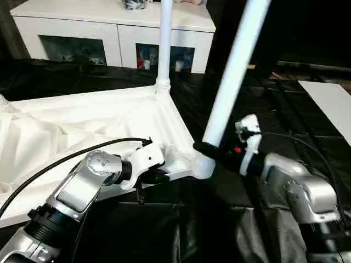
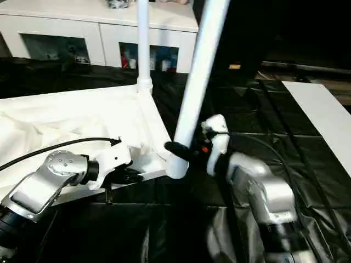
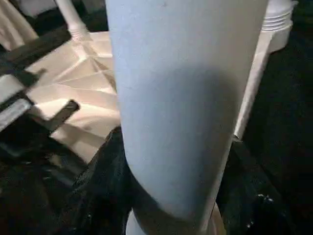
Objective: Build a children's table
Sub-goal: Insert table leg to table base
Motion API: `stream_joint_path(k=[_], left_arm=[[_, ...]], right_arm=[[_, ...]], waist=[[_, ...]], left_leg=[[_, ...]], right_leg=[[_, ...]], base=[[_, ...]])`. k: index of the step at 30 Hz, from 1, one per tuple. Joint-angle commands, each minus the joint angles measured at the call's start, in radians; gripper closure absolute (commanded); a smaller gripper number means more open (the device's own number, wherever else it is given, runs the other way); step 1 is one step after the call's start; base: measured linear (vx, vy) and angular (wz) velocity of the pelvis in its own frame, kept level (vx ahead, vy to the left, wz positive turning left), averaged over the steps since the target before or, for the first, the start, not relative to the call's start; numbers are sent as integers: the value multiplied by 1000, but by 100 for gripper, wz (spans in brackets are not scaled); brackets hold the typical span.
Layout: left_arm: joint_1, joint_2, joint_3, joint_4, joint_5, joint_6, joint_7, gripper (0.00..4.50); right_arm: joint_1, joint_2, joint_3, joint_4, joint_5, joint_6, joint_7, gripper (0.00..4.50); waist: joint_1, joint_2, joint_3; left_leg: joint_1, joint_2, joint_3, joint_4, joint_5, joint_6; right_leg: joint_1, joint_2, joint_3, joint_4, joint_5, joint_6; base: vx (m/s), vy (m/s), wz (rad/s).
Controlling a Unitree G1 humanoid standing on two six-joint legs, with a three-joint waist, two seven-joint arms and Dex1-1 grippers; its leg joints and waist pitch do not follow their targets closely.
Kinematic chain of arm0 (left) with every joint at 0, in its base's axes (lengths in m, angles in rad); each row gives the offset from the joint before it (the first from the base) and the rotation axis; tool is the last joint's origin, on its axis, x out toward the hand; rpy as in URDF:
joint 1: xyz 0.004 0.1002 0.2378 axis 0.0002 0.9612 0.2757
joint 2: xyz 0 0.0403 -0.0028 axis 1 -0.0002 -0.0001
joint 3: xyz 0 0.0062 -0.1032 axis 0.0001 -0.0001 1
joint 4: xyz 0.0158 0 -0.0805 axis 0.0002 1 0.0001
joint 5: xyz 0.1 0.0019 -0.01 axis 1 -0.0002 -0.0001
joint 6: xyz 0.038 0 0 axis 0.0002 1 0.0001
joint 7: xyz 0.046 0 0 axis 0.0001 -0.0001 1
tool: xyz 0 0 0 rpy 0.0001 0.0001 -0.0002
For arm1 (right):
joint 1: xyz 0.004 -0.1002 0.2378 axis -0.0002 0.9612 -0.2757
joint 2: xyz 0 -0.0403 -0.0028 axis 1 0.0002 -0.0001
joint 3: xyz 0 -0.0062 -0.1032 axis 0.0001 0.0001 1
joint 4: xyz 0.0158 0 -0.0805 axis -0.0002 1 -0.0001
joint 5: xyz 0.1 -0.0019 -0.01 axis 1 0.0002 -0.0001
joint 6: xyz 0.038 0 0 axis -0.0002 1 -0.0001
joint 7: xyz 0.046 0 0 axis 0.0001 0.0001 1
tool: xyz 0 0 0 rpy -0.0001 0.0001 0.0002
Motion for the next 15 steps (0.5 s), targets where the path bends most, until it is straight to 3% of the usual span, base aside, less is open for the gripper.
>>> stream_joint_path(k=[1, 8, 15], left_arm=[[-7, 5, -17, -8, -6, -18, -33, 450], [-2, 12, -16, -18, -9, -10, -42, 450], [0, 10, -14, -18, -8, -7, -48, 450]], right_arm=[[-16, -9, 10, 43, -20, -1, -9, 264], [-53, -16, 19, 128, -33, 16, 11, 264], [-61, 3, 3, 212, -25, 18, 21, 264]], waist=[[2, 5, -58], [2, 0, -59], [0, 0, -59]], left_leg=[[22, 45, -11, -88, -231, -27], [21, 45, -9, -85, -210, -15], [24, 46, -12, -89, -264, -36]], right_leg=[[29, -40, 24, -64, -214, -194], [32, -40, 23, -62, -190, -205], [27, -40, 23, -66, -232, -198]], base=[[0, 0, 0], [0, 0, 0], [0, 0, 0]])
